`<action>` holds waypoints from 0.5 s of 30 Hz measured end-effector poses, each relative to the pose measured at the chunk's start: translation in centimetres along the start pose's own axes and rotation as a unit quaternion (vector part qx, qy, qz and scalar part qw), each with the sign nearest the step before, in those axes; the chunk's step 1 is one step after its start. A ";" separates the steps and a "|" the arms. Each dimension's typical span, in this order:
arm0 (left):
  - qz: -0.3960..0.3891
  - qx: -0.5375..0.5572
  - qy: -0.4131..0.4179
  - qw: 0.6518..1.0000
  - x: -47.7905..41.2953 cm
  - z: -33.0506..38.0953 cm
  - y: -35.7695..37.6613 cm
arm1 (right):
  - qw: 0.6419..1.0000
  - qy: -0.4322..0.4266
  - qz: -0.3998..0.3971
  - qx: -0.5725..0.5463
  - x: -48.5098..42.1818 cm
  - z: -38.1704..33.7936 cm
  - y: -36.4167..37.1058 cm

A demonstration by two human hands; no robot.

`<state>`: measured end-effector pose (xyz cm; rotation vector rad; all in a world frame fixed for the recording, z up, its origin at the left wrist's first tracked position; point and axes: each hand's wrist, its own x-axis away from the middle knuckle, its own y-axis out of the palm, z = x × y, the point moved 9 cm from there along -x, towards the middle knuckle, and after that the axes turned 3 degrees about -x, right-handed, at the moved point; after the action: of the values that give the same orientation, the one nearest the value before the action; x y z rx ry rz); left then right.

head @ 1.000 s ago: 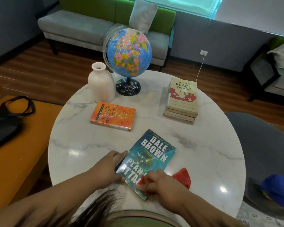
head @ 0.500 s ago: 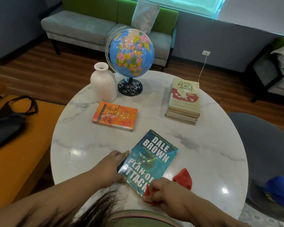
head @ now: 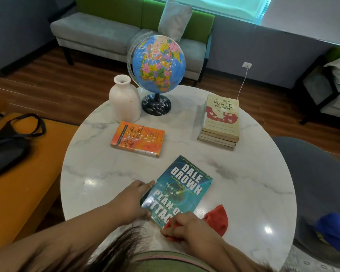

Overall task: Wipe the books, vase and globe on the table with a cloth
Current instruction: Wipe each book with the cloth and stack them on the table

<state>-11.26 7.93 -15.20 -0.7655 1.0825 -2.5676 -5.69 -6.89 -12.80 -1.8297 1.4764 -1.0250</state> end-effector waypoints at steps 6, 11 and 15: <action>0.001 -0.001 0.001 1.000 0.1 0.2 -0.2 | 0.995 0.079 0.041 0.032 -1.0 1.1 -1.3; 0.000 -0.007 -0.004 1.000 0.0 0.1 -0.2 | 0.996 0.087 0.020 0.029 -0.1 1.5 -1.3; 0.001 -0.008 -0.004 1.000 -0.1 0.1 -0.2 | 0.998 0.068 0.015 -0.002 -0.9 0.9 -0.8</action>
<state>-11.11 8.02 -15.07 -0.7777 1.1022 -2.5558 -4.62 -5.82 -12.82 -1.7664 1.5813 -1.1523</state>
